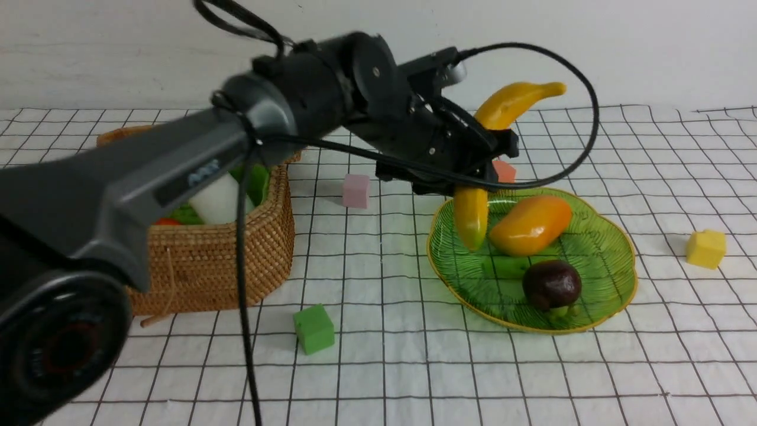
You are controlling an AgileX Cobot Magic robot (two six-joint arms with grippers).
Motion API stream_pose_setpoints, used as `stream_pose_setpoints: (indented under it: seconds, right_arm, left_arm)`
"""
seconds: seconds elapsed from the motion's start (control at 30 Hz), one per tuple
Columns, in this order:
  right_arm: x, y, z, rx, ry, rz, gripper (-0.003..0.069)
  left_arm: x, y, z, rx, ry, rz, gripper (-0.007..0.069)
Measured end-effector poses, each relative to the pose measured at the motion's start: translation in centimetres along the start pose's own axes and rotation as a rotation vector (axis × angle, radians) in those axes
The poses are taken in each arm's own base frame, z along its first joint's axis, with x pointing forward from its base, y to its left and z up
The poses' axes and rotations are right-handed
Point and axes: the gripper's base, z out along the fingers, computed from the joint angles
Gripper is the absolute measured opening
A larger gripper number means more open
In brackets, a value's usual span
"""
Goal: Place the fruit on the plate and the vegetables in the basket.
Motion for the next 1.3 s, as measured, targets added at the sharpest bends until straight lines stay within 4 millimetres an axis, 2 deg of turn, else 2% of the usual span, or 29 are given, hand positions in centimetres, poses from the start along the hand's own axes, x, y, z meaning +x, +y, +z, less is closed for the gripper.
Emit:
stream_pose_setpoints:
  seconds: [0.07, 0.17, 0.2, 0.23, 0.27, 0.37, 0.47, 0.53, 0.63, 0.7, 0.73, 0.77, 0.8, 0.83, 0.87, 0.9, 0.93, 1.0, 1.03, 1.13, 1.17, 1.2, 1.23, 1.27, 1.3]
  right_arm:
    - [0.0, 0.0, 0.0, 0.0, 0.0, 0.0, 0.0237]
    - [0.0, 0.0, 0.0, 0.0, 0.0, 0.0, 0.0237]
    - [0.0, 0.0, 0.0, 0.0, 0.0, 0.0, 0.0237]
    - [0.0, 0.0, 0.0, 0.0, 0.0, 0.0, 0.0237]
    - [0.0, 0.0, 0.0, 0.0, 0.0, 0.0, 0.0237]
    - [0.0, 0.0, 0.0, 0.0, 0.0, 0.0, 0.0237]
    - [0.0, 0.0, 0.0, 0.0, 0.0, 0.0, 0.0237]
    - [0.0, 0.0, 0.0, 0.0, 0.0, 0.0, 0.0237]
    - [0.0, 0.0, 0.0, 0.0, 0.0, 0.0, 0.0239]
    - [0.0, 0.0, 0.0, 0.0, 0.0, 0.0, 0.024]
    - [0.0, 0.0, 0.0, 0.0, 0.0, 0.0, 0.024]
    - [0.0, 0.0, 0.0, 0.0, 0.0, 0.0, 0.024]
    - [0.0, 0.0, 0.0, 0.0, 0.0, 0.0, 0.024]
    - [0.0, 0.0, 0.0, 0.0, 0.0, 0.0, 0.024]
    - [0.0, 0.0, 0.0, 0.0, 0.0, 0.0, 0.024]
    - [0.0, 0.0, 0.0, 0.0, 0.0, 0.0, 0.024]
    - [0.0, 0.0, 0.0, 0.0, 0.0, 0.0, 0.024]
    - [0.0, 0.0, 0.0, 0.0, 0.0, 0.0, 0.024]
    - [0.0, 0.0, 0.0, 0.0, 0.0, 0.0, 0.024]
    - [0.0, 0.0, 0.0, 0.0, 0.0, 0.0, 0.024]
    - [0.0, 0.0, 0.0, 0.0, 0.0, 0.0, 0.024]
    - [0.0, 0.0, 0.0, 0.0, 0.0, 0.0, 0.0241]
    - [0.0, 0.0, 0.0, 0.0, 0.0, 0.0, 0.0242]
    - [0.0, 0.0, 0.0, 0.0, 0.0, 0.0, 0.0242]
    - [0.0, 0.0, 0.0, 0.0, 0.0, 0.0, 0.0242]
  left_arm:
    - [0.4, 1.1, 2.3, -0.052, 0.024, -0.049, 0.0426]
    - [0.7, 1.6, 3.3, -0.077, 0.053, -0.071, 0.0558]
    - [0.7, 1.6, 3.3, -0.081, 0.059, -0.066, 0.0598]
    - [0.7, 1.7, 3.3, -0.082, 0.061, -0.066, 0.0598]
    - [0.6, 1.4, 2.8, -0.08, 0.069, -0.054, 0.0646]
    - [0.3, 0.8, 1.6, -0.076, 0.081, -0.025, 0.0666]
    - [-1.1, -1.3, -3.5, -0.07, 0.112, 0.113, 0.0641]
    - [-2.0, -2.7, -7.9, -0.071, 0.118, 0.217, 0.0602]
    - [-3.2, -5.0, -15.9, -0.071, 0.035, 0.353, 0.051]
    - [-3.4, -6.1, -22.3, -0.11, -0.078, 0.412, 0.0422]
    - [-3.2, -6.4, -25.5, -0.142, -0.141, 0.425, 0.0351]
    - [-3.1, -6.5, -27.6, -0.174, -0.188, 0.425, 0.0308]
    - [-3.0, -6.5, -28.7, -0.181, -0.212, 0.42, 0.0297]
    - [-2.8, -6.4, -30.1, -0.204, -0.241, 0.41, 0.0252]
    - [-1.6, -6.2, -34.1, -0.244, -0.318, 0.357, 0.0153]
    - [-1.5, -6.0, -34.5, -0.256, -0.327, 0.351, 0.0143]
    - [0.1, -5.6, -37.9, -0.273, -0.382, 0.303, 0.0071]
    - [2.9, -4.6, -41.0, -0.288, -0.414, 0.253, -0.0008]
    - [4.6, -3.9, -42.3, -0.291, -0.417, 0.237, -0.0013]
    - [9.9, -1.5, -44.3, -0.296, -0.39, 0.202, -0.0013]
    - [10.4, -1.3, -44.4, -0.298, -0.387, 0.202, -0.0013]
    - [13.4, 0.3, -44.5, -0.294, -0.363, 0.173, -0.0013]
    - [16.2, 2.0, -43.7, -0.293, -0.337, 0.15, -0.0013]
    - [16.5, 1.9, -44.2, -0.279, -0.358, 0.148, -0.0013]
    - [20.0, 3.9, -43.3, -0.238, -0.385, 0.129, -0.0013]
